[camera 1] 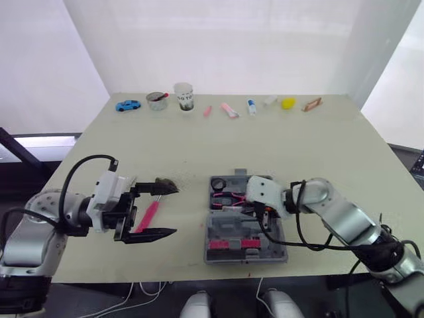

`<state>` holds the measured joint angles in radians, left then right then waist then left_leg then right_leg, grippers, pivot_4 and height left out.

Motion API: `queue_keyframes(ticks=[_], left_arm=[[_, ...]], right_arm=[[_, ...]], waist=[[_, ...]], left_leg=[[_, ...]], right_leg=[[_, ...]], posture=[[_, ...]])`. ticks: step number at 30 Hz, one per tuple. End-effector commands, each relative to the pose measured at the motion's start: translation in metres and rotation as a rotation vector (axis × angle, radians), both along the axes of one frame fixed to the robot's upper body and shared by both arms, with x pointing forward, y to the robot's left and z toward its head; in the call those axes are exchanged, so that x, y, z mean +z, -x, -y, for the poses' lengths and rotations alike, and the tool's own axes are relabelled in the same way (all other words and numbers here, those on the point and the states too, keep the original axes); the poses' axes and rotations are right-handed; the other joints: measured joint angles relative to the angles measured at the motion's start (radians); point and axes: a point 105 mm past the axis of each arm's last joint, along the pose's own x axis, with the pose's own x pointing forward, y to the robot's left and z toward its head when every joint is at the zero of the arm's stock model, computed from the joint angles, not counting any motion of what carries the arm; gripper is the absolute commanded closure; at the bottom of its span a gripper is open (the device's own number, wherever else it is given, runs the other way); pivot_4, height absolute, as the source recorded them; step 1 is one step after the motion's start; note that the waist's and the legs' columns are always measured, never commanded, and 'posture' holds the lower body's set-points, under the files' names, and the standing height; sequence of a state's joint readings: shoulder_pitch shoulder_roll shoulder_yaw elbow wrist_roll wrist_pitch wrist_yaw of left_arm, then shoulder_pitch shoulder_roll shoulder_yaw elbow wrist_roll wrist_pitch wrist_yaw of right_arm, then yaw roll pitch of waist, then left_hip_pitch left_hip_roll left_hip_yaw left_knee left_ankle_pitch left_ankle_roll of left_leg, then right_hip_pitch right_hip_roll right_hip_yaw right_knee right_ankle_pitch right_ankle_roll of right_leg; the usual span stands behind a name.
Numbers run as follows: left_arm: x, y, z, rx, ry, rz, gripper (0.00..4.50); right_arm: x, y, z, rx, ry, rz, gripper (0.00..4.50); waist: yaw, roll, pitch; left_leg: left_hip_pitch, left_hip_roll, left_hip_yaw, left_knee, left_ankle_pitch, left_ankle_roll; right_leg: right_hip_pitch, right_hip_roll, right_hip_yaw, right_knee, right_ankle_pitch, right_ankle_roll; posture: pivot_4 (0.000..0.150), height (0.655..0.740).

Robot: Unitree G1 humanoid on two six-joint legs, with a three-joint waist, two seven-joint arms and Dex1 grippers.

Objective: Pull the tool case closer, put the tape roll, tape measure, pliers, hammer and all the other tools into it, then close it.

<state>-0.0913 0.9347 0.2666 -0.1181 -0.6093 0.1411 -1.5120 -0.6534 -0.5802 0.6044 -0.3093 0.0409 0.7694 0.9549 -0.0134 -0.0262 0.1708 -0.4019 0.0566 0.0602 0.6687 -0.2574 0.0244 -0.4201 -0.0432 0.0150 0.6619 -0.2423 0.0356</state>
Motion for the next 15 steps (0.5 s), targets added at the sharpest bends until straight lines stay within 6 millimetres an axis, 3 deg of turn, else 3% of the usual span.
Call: queue_keyframes(ticks=[1, 6, 15], left_arm=[[0.000, 0.003, -0.007, -0.026, -0.066, 0.025, 0.00], [0.003, 0.004, -0.013, -0.011, -0.049, 0.020, 0.00], [0.002, 0.003, -0.015, -0.007, -0.037, 0.013, 0.00]], right_arm=[[-0.001, -0.002, -0.003, 0.041, 0.066, 0.042, 4.47], [-0.006, -0.004, -0.014, 0.035, 0.103, 0.050, 4.47], [-0.018, -0.009, -0.025, 0.035, 0.135, 0.073, 4.47]], waist=[[0.002, 0.000, 0.000], [0.000, -0.001, 0.000], [0.000, -0.001, 0.000]], left_leg=[[-0.001, 0.000, 0.001, 0.000, 0.000, 0.000], [-0.014, -0.001, 0.001, 0.003, 0.000, 0.000], [-0.014, -0.001, 0.001, 0.003, 0.000, 0.000]], right_leg=[[0.000, 0.000, 0.000, -0.001, 0.000, 0.000], [-0.014, -0.001, 0.000, 0.001, 0.003, 0.004], [-0.013, -0.001, 0.000, 0.001, 0.003, 0.004]], posture=[[0.150, 0.7400], [0.150, 0.7400], [0.150, 0.7400]])
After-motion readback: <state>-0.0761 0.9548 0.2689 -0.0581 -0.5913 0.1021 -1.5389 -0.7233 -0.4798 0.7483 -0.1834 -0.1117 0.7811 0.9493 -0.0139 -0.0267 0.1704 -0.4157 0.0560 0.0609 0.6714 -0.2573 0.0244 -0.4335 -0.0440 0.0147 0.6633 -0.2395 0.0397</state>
